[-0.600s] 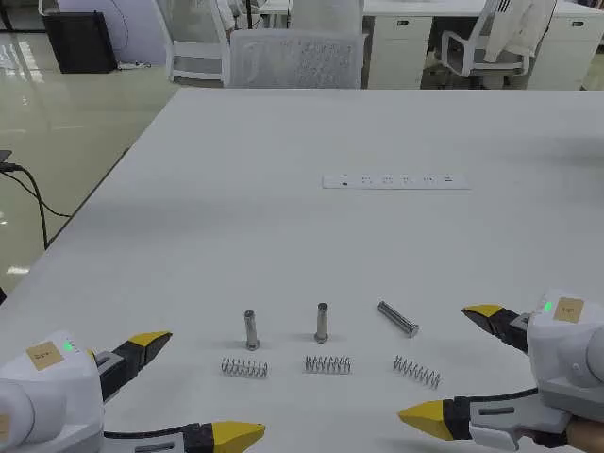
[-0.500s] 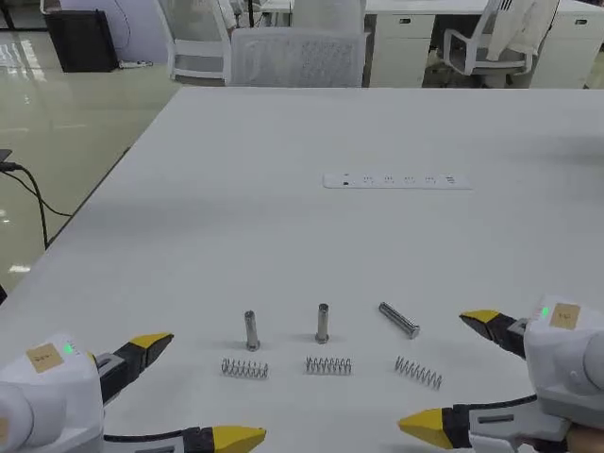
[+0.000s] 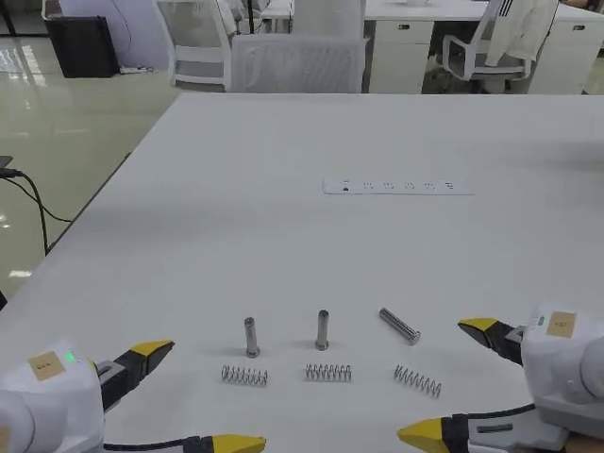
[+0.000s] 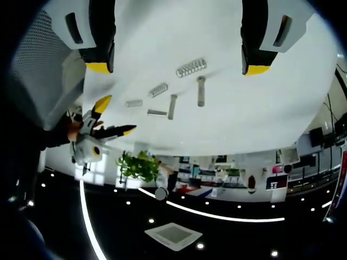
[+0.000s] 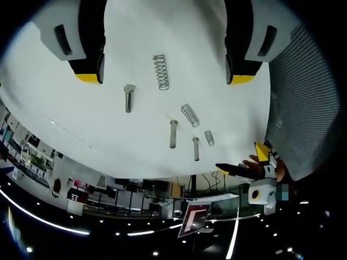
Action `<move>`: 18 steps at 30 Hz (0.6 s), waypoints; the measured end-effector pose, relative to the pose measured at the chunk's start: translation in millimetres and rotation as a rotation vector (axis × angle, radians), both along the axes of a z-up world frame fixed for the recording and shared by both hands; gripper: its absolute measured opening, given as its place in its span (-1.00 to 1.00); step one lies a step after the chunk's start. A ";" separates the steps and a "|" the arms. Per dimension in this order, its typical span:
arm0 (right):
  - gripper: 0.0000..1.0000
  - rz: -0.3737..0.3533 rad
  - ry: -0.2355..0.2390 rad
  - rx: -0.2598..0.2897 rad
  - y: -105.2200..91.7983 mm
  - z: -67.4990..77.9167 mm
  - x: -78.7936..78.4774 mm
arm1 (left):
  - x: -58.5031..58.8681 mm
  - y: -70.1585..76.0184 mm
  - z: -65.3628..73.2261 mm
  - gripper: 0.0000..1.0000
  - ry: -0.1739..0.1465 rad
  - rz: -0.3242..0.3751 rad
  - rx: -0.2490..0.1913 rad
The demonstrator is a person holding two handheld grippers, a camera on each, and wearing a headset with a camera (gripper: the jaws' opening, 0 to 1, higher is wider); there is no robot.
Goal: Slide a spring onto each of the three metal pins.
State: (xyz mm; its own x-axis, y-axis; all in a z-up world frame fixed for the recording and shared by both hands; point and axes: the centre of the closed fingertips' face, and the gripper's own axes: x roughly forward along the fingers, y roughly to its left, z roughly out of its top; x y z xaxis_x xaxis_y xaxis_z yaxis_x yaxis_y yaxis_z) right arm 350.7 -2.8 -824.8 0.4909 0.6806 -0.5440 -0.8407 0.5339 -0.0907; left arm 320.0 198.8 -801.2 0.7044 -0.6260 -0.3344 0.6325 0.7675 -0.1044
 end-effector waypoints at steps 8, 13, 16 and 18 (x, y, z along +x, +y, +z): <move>0.85 0.001 0.003 -0.003 0.3 -1.1 -0.7 | -0.5 -0.8 -0.4 0.89 0.003 -0.004 0.001; 0.84 0.000 0.005 -0.006 -0.7 -1.6 -0.5 | -0.7 -0.7 -0.1 0.90 0.002 -0.001 0.003; 0.84 -0.004 0.005 -0.003 -1.1 -1.6 0.2 | -0.2 0.0 0.2 0.90 0.001 0.002 0.002; 0.84 -0.003 0.007 -0.007 -1.5 -2.7 -0.1 | 0.2 0.7 0.9 0.89 -0.001 0.006 -0.003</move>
